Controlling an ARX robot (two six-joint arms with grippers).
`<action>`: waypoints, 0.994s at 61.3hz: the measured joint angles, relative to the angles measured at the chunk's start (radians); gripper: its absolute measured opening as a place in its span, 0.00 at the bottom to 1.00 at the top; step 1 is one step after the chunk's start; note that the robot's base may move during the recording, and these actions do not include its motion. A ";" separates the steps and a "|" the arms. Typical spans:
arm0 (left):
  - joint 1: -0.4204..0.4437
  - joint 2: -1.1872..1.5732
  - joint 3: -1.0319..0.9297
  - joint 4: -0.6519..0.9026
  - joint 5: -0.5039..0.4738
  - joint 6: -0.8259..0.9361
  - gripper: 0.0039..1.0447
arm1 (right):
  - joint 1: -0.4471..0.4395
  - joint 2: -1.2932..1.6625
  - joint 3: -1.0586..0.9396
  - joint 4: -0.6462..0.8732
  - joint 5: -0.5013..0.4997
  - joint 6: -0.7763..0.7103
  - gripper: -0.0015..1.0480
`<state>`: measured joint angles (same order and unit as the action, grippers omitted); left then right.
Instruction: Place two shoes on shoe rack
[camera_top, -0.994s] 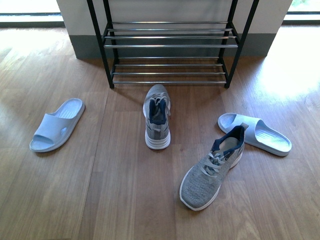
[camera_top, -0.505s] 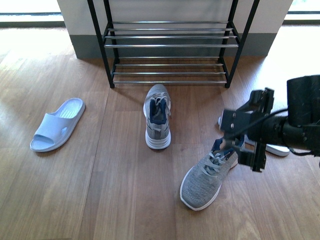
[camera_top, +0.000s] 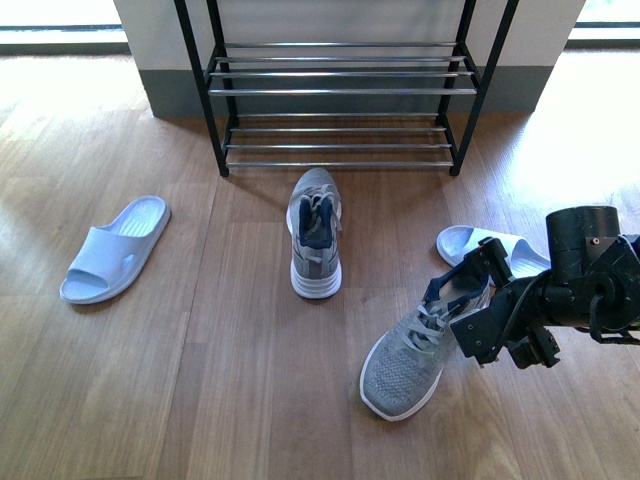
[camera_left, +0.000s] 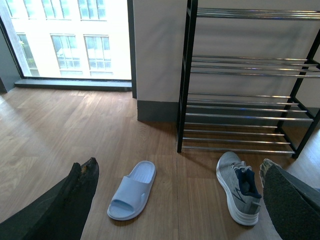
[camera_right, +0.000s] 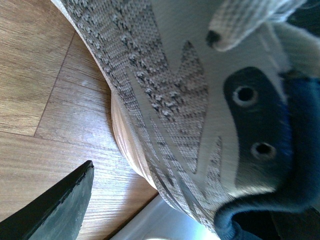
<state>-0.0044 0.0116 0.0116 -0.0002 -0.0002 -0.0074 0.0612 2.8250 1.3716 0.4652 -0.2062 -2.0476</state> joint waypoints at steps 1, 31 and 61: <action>0.000 0.000 0.000 0.000 0.000 0.000 0.91 | 0.001 0.002 0.003 -0.002 0.004 0.005 0.83; 0.000 0.000 0.000 0.000 0.000 0.000 0.91 | 0.023 0.009 0.014 -0.029 0.065 0.078 0.03; 0.000 0.000 0.000 0.000 0.000 0.000 0.91 | 0.063 -0.257 -0.285 0.078 0.045 0.858 0.02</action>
<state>-0.0044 0.0116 0.0116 -0.0002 -0.0002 -0.0074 0.1242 2.5675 1.0863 0.5434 -0.1608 -1.1892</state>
